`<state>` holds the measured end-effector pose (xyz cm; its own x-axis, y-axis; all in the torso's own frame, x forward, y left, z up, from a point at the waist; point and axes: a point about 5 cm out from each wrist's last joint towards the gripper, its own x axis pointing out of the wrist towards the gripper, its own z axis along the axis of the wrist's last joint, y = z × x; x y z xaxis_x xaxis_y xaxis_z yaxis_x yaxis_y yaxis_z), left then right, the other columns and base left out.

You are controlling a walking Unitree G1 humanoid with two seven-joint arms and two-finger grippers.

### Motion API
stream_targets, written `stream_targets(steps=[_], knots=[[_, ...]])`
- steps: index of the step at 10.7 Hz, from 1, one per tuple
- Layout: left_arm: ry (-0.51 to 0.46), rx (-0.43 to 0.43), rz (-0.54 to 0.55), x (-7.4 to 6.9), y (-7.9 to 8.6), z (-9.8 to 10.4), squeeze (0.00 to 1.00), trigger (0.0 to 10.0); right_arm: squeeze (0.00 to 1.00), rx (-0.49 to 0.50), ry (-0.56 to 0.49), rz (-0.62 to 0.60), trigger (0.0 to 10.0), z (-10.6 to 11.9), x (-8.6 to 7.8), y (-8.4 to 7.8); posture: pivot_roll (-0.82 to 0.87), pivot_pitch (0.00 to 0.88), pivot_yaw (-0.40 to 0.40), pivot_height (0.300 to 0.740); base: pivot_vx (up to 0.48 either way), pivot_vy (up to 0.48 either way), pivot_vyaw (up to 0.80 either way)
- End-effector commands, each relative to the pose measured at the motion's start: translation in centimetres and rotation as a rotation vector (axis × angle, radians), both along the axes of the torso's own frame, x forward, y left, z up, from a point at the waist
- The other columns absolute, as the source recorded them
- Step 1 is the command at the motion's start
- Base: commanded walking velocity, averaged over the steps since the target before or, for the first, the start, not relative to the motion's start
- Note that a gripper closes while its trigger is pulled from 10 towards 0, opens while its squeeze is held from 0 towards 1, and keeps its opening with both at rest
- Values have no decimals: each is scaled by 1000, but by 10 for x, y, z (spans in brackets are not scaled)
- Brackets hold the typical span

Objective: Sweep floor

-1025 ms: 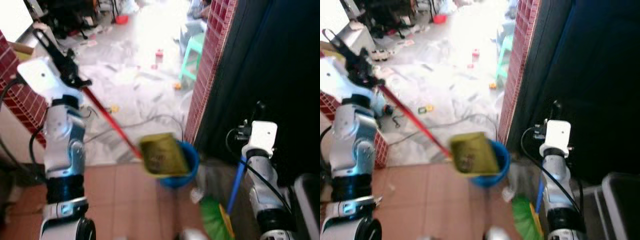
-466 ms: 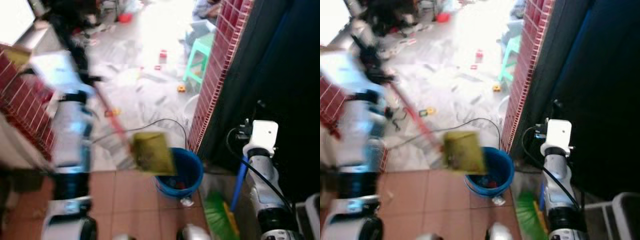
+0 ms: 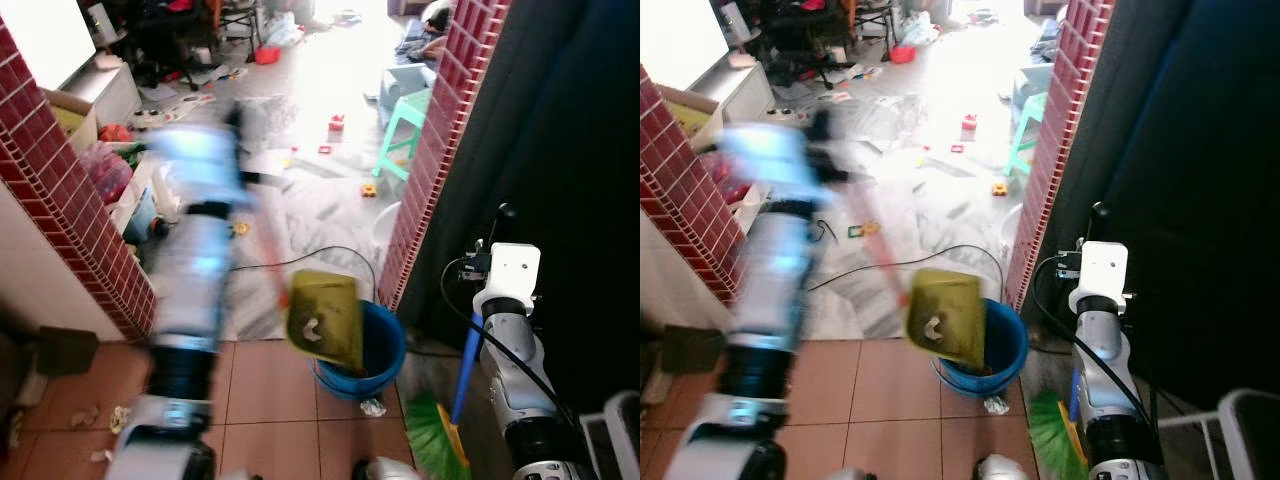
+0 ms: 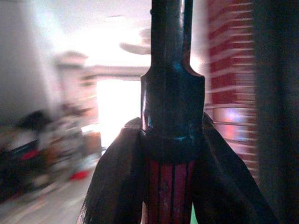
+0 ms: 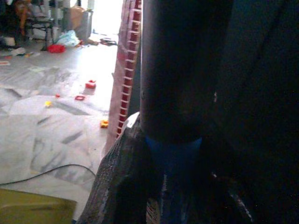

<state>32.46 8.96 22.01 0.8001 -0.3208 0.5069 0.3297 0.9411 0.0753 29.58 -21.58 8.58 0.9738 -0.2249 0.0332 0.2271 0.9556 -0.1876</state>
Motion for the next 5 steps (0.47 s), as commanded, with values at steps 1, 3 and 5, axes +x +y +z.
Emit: stream_targets(steps=[1,3,5], knots=[[-20,55,-58,-1,-12,-1,0,10000,0,-6,-43,-2,10000,10,5,0,-99,0,17,740,0,0,0],[-73,234,-293,-19,-52,-15,0,10000,0,-4,-42,-5,10000,9,4,0,-100,0,19,740,0,0,0],[-135,361,-462,-33,-72,-19,0,10000,0,-3,-41,-3,10000,8,4,0,-99,0,19,740,0,0,0]])
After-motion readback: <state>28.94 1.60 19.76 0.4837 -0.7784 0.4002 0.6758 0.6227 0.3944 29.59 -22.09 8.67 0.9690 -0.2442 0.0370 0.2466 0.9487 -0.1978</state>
